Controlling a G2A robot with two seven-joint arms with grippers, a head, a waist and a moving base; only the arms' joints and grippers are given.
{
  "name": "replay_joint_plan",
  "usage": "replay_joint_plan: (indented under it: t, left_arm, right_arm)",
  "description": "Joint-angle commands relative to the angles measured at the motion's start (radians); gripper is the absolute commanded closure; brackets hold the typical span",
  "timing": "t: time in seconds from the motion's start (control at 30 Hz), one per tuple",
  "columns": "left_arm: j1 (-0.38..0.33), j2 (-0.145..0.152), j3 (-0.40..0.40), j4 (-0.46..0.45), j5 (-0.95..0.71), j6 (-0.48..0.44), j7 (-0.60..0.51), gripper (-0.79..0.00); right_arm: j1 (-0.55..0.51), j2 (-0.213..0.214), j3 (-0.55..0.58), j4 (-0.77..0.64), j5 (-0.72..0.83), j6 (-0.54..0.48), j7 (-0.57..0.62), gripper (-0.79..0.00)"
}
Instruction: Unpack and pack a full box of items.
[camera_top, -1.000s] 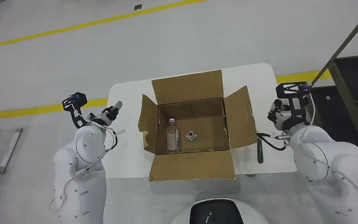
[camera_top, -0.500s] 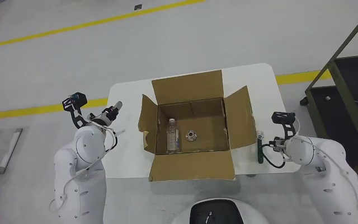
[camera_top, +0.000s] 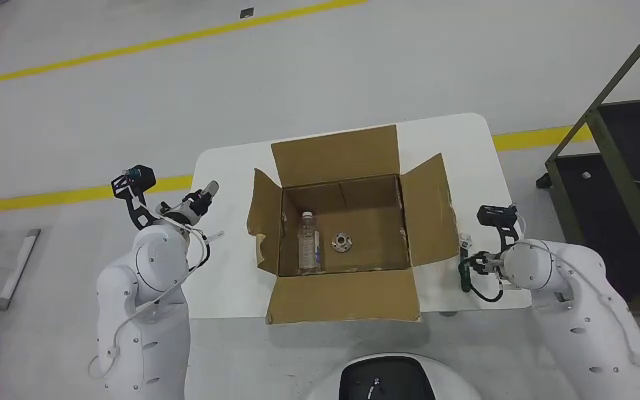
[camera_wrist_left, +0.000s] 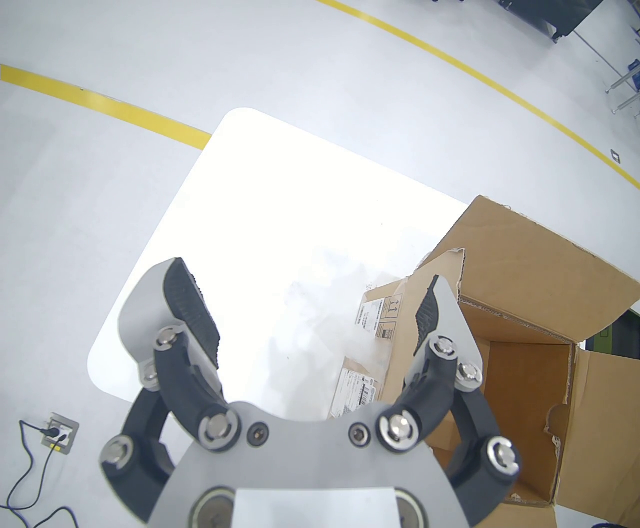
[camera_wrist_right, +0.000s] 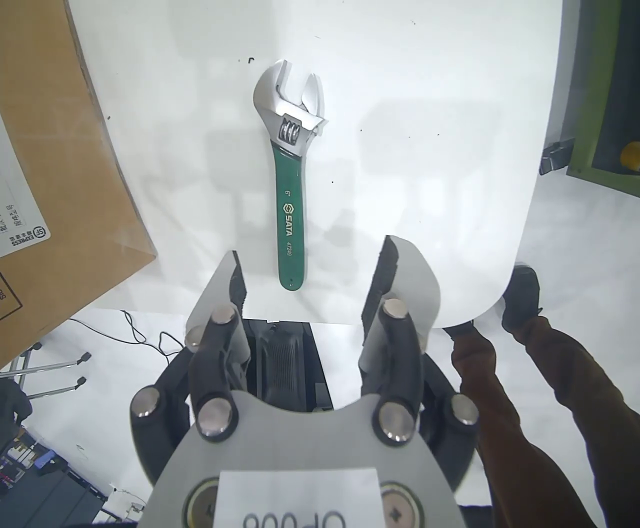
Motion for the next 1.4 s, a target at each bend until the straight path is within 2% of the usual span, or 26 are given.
replay_joint_plan:
  t: [0.0, 0.13, 0.47, 0.5, 0.53, 0.63, 0.73, 0.9, 1.07, 1.37]
  left_arm:
    - [0.000, 0.000, 0.000, 0.000, 0.000, 0.000, 0.000, -0.785]
    - [0.000, 0.000, 0.000, 0.000, 0.000, 0.000, 0.000, -0.785]
    - [0.000, 0.000, 0.000, 0.000, 0.000, 0.000, 0.000, -0.785]
    - [0.000, 0.000, 0.000, 0.000, 0.000, 0.000, 0.000, -0.785]
    - [0.000, 0.000, 0.000, 0.000, 0.000, 0.000, 0.000, -0.785]
    - [0.000, 0.000, 0.000, 0.000, 0.000, 0.000, 0.000, -0.785]
    - [0.000, 0.000, 0.000, 0.000, 0.000, 0.000, 0.000, -0.785]
    - [0.000, 0.000, 0.000, 0.000, 0.000, 0.000, 0.000, -0.785]
    - [0.000, 0.000, 0.000, 0.000, 0.000, 0.000, 0.000, -0.785]
    - [0.000, 0.000, 0.000, 0.000, 0.000, 0.000, 0.000, -0.785]
  right_arm:
    - [0.000, 0.000, 0.000, 0.000, 0.000, 0.000, 0.000, -0.785]
    - [-0.006, -0.002, -0.019, 0.001, 0.018, -0.003, -0.038, -0.785]
    - [0.096, -0.008, -0.057, 0.084, -0.042, 0.008, 0.037, -0.785]
    - [0.105, -0.010, -0.057, 0.100, -0.048, 0.004, 0.041, -0.551]
    - [0.117, -0.012, -0.059, 0.118, -0.056, -0.001, 0.047, -0.376]
    - [0.140, -0.021, -0.066, 0.154, -0.067, -0.005, 0.050, -0.317]
    - [0.149, -0.030, -0.069, 0.170, -0.078, -0.009, 0.055, -0.308]
    - [0.150, -0.045, -0.063, 0.176, -0.108, -0.020, 0.065, -0.366]
    - [0.145, -0.062, -0.057, 0.183, -0.132, -0.024, 0.069, -0.372]
    - [0.150, -0.096, -0.057, 0.217, -0.168, -0.029, 0.074, -0.332]
